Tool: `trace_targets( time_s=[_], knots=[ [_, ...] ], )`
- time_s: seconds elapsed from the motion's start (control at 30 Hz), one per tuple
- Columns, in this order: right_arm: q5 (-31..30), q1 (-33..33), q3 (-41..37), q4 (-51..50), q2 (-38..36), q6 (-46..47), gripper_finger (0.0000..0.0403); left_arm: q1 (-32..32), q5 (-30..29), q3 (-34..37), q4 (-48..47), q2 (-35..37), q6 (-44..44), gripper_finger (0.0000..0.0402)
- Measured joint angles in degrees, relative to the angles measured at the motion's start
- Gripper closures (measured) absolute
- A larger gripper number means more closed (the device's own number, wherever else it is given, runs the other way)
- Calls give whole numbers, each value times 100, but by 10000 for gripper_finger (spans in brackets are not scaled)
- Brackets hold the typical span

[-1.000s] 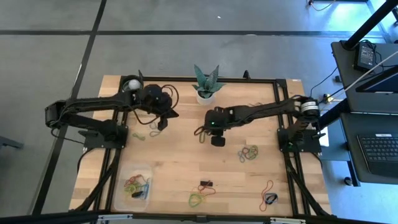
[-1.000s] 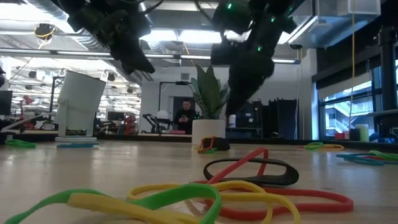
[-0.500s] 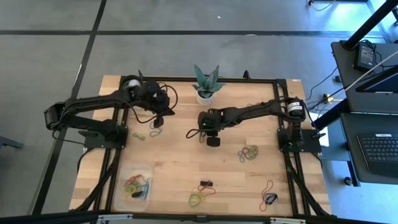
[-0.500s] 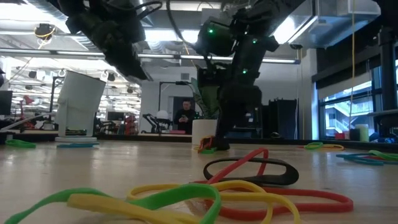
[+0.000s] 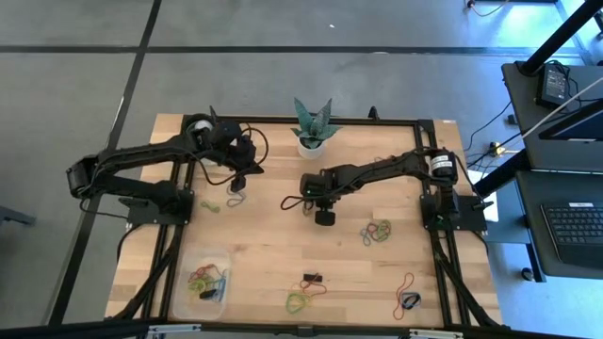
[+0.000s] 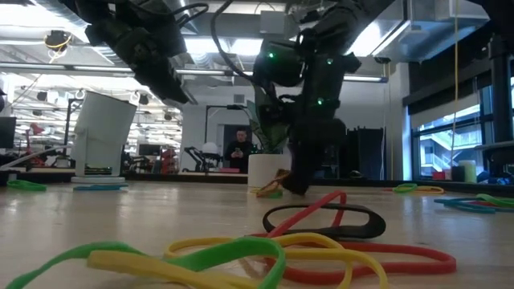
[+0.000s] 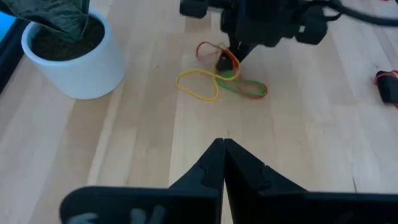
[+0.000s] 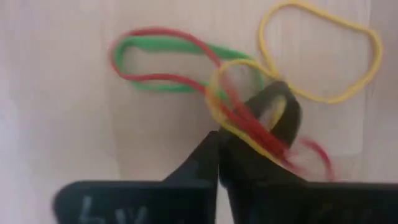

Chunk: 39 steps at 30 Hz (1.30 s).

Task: Pick and place rubber bands into bin
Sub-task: Put the black rubber band into the transparent bin

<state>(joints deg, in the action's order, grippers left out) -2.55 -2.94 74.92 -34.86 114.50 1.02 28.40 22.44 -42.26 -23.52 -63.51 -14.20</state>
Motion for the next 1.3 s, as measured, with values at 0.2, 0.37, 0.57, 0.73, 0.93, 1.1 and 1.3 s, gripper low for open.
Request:
trace_targets(
  time_s=[0.2, 0.37, 0.57, 0.73, 0.93, 1.1, 1.3],
  knots=[
    [408, 48, 891, -949, -4, 104, 393, 0, -2, 0, 7, 0, 51, 398],
    [1568, -72, 1792, -1383, -17, -110, 397, 0, -18, 0, 54, 0, 431, 398],
    [1497, -389, 2369, -2201, -17, -125, 399, -26, -22, 0, 121, 0, 1145, 398],
    [2638, -572, 2312, -2517, -17, -127, 400, -134, -26, 0, 115, 0, 1565, 398],
    [3026, -674, 2312, -2589, 66, 76, 401, -360, -26, 0, 110, 0, 1668, 398],
    [2462, -651, 2303, -2624, 83, 280, 401, -478, -67, 0, 108, 0, 1665, 398],
    [2661, -711, 2308, -2673, 82, 478, 402, -479, -72, -2, 119, 0, 1659, 398]
  ],
)
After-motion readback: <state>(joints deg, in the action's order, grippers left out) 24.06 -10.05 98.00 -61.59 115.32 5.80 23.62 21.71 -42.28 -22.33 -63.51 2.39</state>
